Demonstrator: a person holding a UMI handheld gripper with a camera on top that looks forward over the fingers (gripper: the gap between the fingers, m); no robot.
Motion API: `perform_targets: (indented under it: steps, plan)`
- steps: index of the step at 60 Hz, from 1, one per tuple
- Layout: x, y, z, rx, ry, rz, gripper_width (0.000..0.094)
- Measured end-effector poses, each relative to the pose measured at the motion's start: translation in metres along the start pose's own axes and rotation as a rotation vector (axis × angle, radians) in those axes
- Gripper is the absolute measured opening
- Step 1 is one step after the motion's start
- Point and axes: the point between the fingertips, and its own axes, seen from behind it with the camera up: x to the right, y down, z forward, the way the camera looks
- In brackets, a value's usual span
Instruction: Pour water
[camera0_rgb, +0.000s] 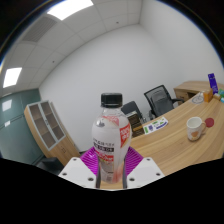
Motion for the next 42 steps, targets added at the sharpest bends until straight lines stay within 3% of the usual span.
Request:
perform_targets:
  steps: [12, 21, 33, 42]
  plan:
    - [0.043, -0.099, 0.026, 0.054, -0.117, 0.414, 0.0292]
    - [0.095, -0.134, 0.052, 0.052, -0.266, 0.96, 0.029]
    - [0.179, -0.128, 0.075, 0.073, -0.303, 1.426, 0.0289]
    - [0.223, -0.102, 0.09, 0.047, -0.274, 1.672, 0.029]
